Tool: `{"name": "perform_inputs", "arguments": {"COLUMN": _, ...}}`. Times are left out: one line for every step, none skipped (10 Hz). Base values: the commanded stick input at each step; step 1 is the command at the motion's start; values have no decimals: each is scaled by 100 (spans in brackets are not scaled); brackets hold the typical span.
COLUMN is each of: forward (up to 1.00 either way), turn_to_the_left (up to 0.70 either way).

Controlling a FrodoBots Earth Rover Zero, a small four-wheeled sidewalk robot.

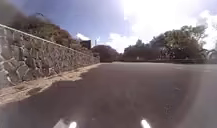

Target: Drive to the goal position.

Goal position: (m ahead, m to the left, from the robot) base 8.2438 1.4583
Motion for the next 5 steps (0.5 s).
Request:
{"name": "perform_inputs", "arguments": {"forward": 50, "turn_to_the_left": 0}}
{"name": "perform_inputs", "arguments": {"forward": 50, "turn_to_the_left": 0}}
{"name": "perform_inputs", "arguments": {"forward": 50, "turn_to_the_left": 0}}
{"name": "perform_inputs", "arguments": {"forward": 50, "turn_to_the_left": 0}}
{"name": "perform_inputs", "arguments": {"forward": 50, "turn_to_the_left": 0}}
